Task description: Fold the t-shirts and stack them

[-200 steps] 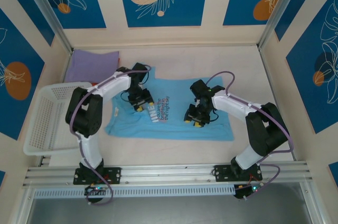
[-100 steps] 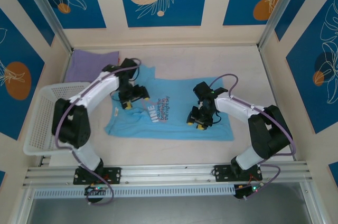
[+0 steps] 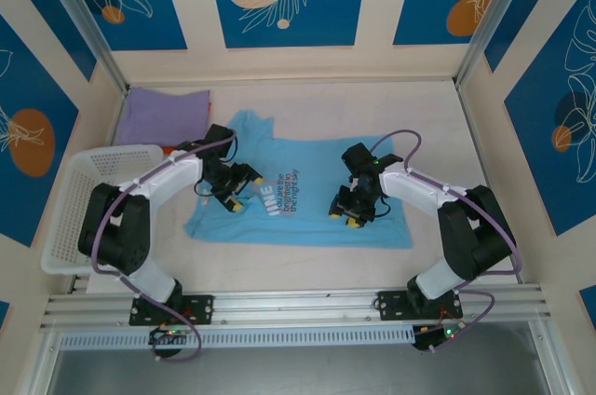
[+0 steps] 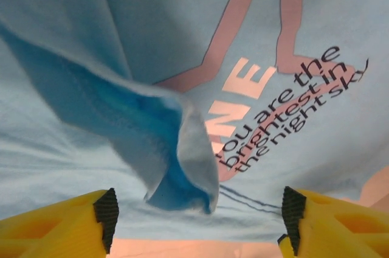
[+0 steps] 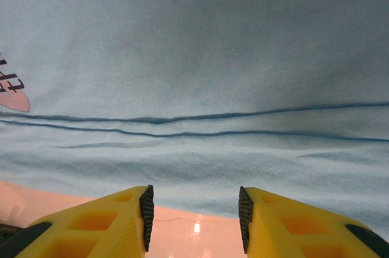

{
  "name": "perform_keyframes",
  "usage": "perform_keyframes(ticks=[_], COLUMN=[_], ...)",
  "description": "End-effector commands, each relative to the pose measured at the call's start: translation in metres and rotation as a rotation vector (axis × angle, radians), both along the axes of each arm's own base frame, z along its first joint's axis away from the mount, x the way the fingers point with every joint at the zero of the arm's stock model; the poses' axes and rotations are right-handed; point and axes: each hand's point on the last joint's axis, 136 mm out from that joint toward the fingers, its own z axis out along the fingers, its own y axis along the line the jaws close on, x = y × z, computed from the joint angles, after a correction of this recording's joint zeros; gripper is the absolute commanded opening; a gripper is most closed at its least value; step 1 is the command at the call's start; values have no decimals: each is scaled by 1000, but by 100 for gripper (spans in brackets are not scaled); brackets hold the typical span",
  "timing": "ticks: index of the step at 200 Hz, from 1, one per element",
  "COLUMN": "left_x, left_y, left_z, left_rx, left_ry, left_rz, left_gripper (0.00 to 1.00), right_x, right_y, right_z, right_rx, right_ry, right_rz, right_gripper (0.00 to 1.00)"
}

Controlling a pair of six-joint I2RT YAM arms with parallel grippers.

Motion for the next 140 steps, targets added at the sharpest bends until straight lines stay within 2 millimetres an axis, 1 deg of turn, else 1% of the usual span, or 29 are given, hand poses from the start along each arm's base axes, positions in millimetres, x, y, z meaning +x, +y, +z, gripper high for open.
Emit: perform_keyframes(ticks=[1, 15, 34, 46, 68, 80, 88, 106, 123, 126, 135, 140], left_x=[8, 8, 9, 8, 7, 6, 6, 2, -1, -2, -4, -4], left_y=[-11, -13, -14, -13, -14, -14, -16, -20, -23, -23, -21, -20], left_z=[-3, -6, -9, -12, -15, -15, -15, -18, -27, -28, -33, -35], left_rx=[-30, -25, -6, 12, 60, 99, 129, 197, 257, 264, 303, 325], left_ry=[28, 39, 44, 52, 56, 54, 50, 51, 64, 63, 68, 70], left_rz=[26, 13, -10, -31, -101, -164, -217, -354, -462, -480, -514, -527], left_gripper=[70, 69, 58, 45, 16, 4, 0, 0, 0, 4, 21, 28], right_x=[-5, -5, -6, -6, -7, -7, -8, -8, -8, -8, -8, -7], right_y=[2, 1, 0, -1, -2, -3, -3, -3, -3, -3, -2, -2], right_z=[1, 2, 2, 2, 2, 2, 2, 2, 1, 1, 1, 1], right_rx=[18, 16, 13, 11, 7, 4, 5, 5, 7, 7, 8, 8], right_ry=[24, 20, 20, 19, 20, 21, 21, 23, 23, 24, 24, 24], right_rz=[10, 7, 4, 1, -2, -3, -5, -8, -7, -8, -7, -8], right_gripper=[43, 43, 43, 43, 43, 43, 43, 43, 43, 43, 43, 43])
